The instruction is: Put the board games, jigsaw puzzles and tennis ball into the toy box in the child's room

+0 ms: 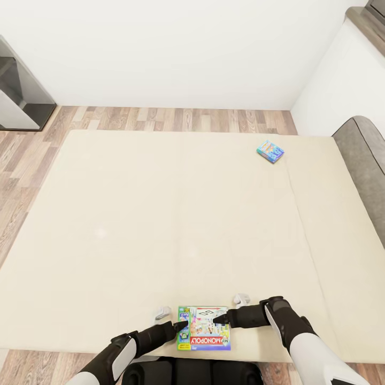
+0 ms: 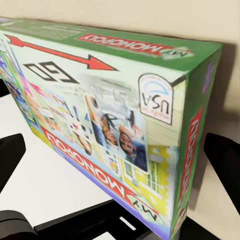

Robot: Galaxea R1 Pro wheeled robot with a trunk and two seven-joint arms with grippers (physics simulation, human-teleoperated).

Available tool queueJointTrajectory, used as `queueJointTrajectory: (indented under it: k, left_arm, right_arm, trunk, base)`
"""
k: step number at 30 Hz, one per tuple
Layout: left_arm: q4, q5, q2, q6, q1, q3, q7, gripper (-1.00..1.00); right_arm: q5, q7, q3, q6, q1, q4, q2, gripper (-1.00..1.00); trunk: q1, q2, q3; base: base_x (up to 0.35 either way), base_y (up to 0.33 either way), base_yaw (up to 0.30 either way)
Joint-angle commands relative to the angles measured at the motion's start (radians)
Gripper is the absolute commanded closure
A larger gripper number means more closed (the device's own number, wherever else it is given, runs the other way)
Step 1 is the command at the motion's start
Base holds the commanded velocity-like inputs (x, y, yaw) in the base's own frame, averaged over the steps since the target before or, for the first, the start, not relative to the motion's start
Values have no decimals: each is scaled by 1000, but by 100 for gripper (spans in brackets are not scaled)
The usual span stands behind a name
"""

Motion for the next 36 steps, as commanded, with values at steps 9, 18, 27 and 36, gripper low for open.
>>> queueJointTrajectory:
  k: [9, 18, 27, 36]
  left_arm:
    - [0, 8, -12, 11, 0, -15, -1, -100]
    - [-1, 8, -12, 10, 0, -17, -1, -100]
    - [-5, 6, -7, -93, 12, -16, -3, -100]
    - [-4, 5, 3, -154, 22, -14, -4, -100]
  right_arm:
    - [-5, 10, -4, 5, 2, -1, 27, -100]
    - [-5, 12, -2, -4, 8, -1, 38, -100]
    - [-3, 12, -2, -18, 10, -1, 42, -100]
    - [-3, 12, -2, -21, 10, -1, 42, -100]
  trunk:
    - [0, 0, -1]
    - [0, 0, -1]
    - [0, 0, -1]
    - [0, 0, -1]
  base:
    - [0, 0, 0]
    - [0, 0, 0]
    - [0, 0, 0]
    - [0, 0, 0]
